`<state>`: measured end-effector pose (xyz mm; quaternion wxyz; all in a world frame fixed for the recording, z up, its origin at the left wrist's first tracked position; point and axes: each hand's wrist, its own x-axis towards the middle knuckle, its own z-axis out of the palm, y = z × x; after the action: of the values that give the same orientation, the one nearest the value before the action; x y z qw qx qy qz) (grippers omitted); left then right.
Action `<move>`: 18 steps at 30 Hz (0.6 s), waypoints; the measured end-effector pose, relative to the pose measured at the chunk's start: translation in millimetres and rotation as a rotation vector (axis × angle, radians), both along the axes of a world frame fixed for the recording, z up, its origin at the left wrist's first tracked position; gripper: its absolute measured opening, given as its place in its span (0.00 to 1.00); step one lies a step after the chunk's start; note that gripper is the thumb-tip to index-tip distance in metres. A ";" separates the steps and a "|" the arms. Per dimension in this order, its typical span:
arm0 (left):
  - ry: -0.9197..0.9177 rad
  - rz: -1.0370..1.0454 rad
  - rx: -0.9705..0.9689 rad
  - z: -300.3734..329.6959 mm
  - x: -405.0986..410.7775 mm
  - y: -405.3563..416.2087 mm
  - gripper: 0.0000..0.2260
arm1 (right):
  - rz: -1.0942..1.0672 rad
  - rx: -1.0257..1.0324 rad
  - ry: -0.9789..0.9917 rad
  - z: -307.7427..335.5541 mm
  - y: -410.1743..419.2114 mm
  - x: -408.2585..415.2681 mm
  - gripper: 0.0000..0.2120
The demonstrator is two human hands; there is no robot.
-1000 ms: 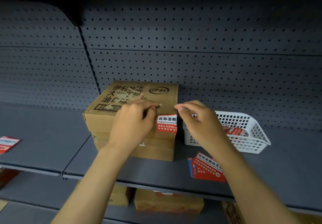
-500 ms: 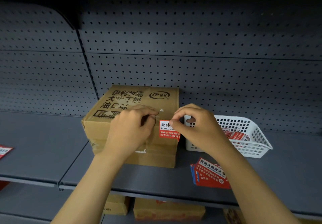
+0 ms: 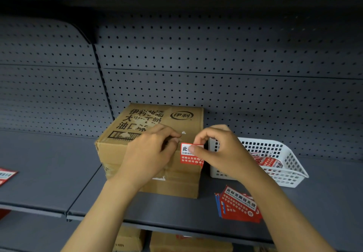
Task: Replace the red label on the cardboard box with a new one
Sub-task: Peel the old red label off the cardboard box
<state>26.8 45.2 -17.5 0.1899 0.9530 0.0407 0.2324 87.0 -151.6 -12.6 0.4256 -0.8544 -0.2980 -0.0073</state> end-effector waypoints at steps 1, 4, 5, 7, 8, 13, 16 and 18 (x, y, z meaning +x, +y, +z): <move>0.004 0.002 0.000 -0.2 -0.3 -0.5 0.10 | -0.011 -0.020 -0.026 0.4 1.4 -0.1 0.06; 0.008 0.006 -0.009 -1.4 -0.1 -1.9 0.10 | -0.018 -0.092 -0.089 5.1 8.5 -4.1 0.19; 0.007 0.005 -0.008 -1.7 0.2 -2.4 0.10 | -0.008 -0.125 -0.090 6.5 10.6 -5.4 0.27; 0.004 0.004 -0.007 -2.0 0.8 -2.5 0.10 | 0.001 -0.199 -0.155 9.0 14.9 -4.7 0.27; 0.004 0.004 -0.008 -2.1 0.9 -2.0 0.10 | 0.007 -0.217 -0.195 8.8 16.4 -3.4 0.20; 0.000 0.003 -0.021 -3.3 1.2 -0.9 0.10 | 0.092 -0.090 -0.184 4.8 12.6 2.1 0.03; 0.003 0.022 -0.003 -4.4 1.7 -0.9 0.09 | 0.158 -0.071 -0.159 3.0 10.3 4.3 0.04; 0.005 0.023 -0.002 -4.9 1.8 -0.5 0.09 | 0.209 -0.041 -0.125 2.0 8.2 6.2 0.05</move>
<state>28.6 44.8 -22.4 0.1881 0.9529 0.0524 0.2322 93.2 -143.4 -10.6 0.3871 -0.8251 -0.4114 -0.0101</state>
